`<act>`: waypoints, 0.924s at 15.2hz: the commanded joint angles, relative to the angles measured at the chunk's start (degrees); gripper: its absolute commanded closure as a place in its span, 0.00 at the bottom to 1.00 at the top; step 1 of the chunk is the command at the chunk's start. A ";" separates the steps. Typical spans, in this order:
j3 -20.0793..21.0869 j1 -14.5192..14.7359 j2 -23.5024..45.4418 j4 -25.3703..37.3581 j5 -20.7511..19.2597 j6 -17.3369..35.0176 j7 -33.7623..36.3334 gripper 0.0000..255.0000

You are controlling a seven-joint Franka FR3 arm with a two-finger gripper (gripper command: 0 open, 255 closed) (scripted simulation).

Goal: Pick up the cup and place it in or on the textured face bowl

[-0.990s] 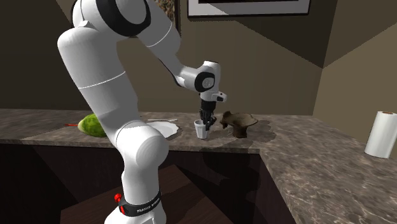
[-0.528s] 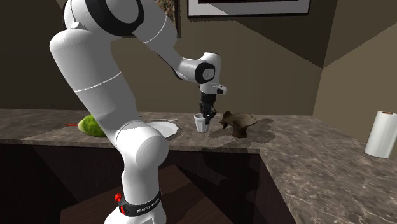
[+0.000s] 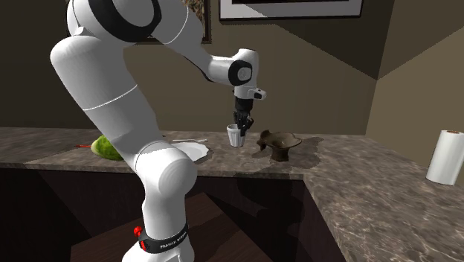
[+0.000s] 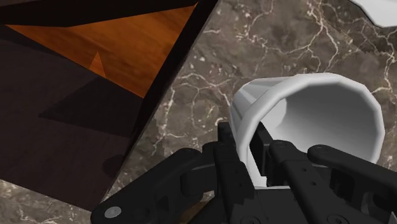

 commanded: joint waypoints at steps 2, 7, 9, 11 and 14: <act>-0.15 -0.04 -0.86 1.75 -0.21 -2.60 0.37 1.00; -0.44 -0.17 -1.69 4.93 -0.58 -6.59 0.86 1.00; -0.55 -0.22 -1.93 6.28 -0.72 -8.17 1.05 1.00; -0.66 -0.26 -2.10 7.67 -0.85 -9.72 1.25 1.00; -0.83 -0.33 -2.27 9.84 -1.05 -12.04 1.54 1.00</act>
